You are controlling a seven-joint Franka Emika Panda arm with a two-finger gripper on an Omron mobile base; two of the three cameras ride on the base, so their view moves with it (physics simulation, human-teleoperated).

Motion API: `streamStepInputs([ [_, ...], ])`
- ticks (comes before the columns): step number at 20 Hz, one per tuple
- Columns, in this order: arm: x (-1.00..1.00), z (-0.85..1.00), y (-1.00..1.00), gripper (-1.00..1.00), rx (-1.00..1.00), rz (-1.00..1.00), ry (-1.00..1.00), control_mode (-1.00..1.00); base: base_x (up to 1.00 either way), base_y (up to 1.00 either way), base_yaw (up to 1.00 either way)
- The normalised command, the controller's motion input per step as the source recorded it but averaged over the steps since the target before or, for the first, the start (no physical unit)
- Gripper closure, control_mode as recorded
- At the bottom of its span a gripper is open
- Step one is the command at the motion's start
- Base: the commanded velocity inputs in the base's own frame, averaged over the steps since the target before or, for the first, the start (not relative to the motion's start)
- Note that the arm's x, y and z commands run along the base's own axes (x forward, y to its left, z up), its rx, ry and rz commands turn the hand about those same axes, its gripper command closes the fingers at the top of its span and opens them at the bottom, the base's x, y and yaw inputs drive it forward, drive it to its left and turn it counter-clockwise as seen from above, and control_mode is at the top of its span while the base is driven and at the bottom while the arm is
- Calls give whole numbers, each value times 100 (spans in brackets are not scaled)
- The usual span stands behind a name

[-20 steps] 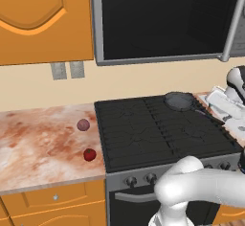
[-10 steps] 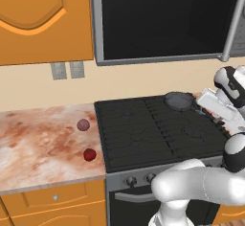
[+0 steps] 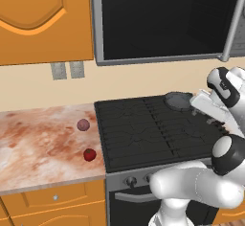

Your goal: Place the pan on the rear right burner on the stove. Then place the tomato and the onion in the pan and turn on the rear right burner.

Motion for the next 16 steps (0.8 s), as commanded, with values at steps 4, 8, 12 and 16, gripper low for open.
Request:
streamStepInputs([
  [4,-11,0,47,-100,0,3,-5,-100,0,0,0],
  [8,-8,0,44,-100,0,3,-4,-100,0,0,0],
  [12,-6,0,45,-100,0,2,-2,-100,0,0,0],
  [16,0,0,45,-100,0,0,0,-100,0,0,0],
])
